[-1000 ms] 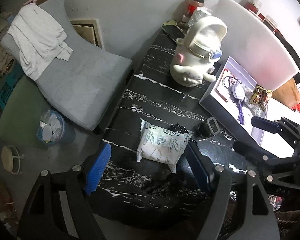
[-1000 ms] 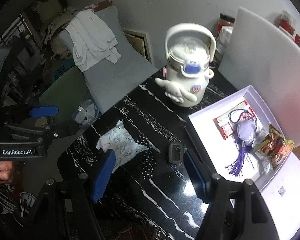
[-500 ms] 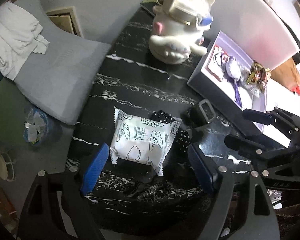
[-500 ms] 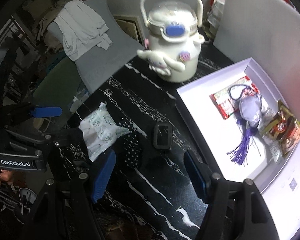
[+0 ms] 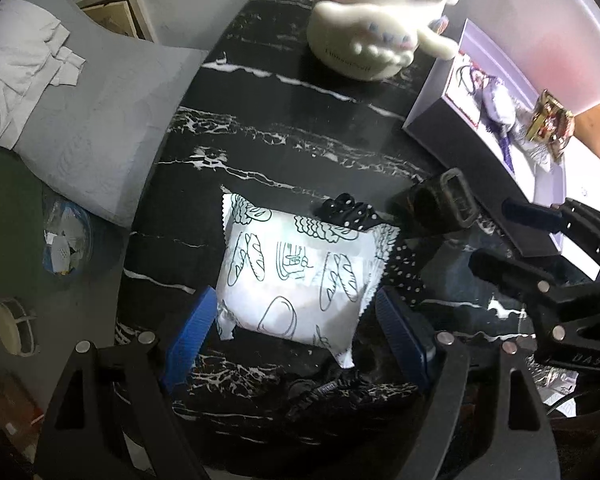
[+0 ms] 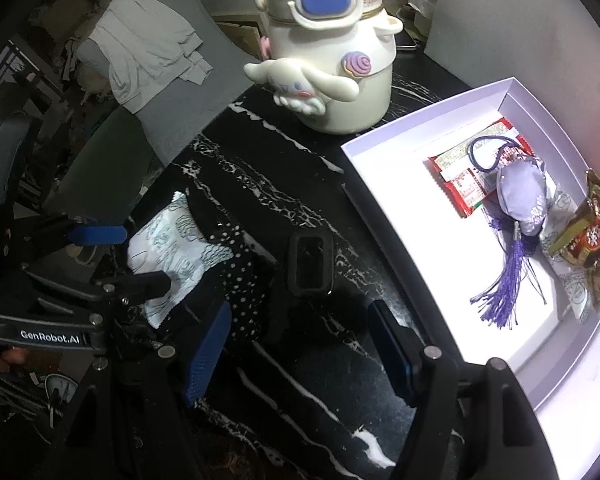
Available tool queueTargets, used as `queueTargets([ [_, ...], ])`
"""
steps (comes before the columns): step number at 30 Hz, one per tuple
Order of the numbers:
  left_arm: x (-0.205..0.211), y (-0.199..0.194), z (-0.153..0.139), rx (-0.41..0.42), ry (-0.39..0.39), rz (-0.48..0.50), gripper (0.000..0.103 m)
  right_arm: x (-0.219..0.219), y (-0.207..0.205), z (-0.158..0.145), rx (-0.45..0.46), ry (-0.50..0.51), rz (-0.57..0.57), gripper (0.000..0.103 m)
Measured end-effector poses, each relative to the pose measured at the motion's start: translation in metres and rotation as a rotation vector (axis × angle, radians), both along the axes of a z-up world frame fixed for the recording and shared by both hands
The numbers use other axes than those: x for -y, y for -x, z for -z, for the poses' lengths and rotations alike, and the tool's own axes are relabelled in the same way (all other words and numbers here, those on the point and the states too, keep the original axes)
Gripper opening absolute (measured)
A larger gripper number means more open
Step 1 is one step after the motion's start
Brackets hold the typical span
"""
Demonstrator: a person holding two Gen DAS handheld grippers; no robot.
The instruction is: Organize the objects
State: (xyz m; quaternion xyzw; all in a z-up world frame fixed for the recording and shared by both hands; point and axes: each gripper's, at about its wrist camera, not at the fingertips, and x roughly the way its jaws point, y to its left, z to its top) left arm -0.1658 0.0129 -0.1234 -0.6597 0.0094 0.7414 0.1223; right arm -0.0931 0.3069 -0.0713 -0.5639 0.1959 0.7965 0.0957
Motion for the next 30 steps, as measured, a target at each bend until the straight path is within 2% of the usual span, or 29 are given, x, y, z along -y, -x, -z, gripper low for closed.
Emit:
queueTargets([
  [6, -0.004, 0.011, 0.016, 0.019, 0.016, 0.04, 0.084, -0.007, 0.007, 0.013, 0.024, -0.003, 0.019, 0.071],
  [13, -0.001, 0.02, 0.036, 0.069, -0.036, 0.051, 0.087, -0.012, 0.016, 0.025, 0.034, 0.008, 0.037, 0.071],
  [21, 0.007, 0.024, 0.045, 0.092, -0.082, 0.046, 0.088, -0.013, 0.024, 0.033, 0.062, 0.01, 0.056, 0.062],
  [24, 0.009, 0.025, 0.044, 0.084, -0.085, 0.053, 0.087, -0.012, 0.025, 0.035, 0.073, 0.01, 0.066, 0.055],
  [26, 0.01, 0.025, 0.043, 0.08, -0.093, 0.066, 0.084, -0.012, 0.025, 0.036, 0.074, 0.021, 0.073, 0.045],
  [29, 0.012, 0.025, 0.041, 0.079, -0.099, 0.07, 0.079, -0.01, 0.026, 0.038, 0.08, 0.03, 0.074, 0.04],
  [30, 0.012, 0.026, 0.04, 0.076, -0.096, 0.07, 0.074, -0.009, 0.026, 0.037, 0.081, 0.027, 0.072, 0.038],
])
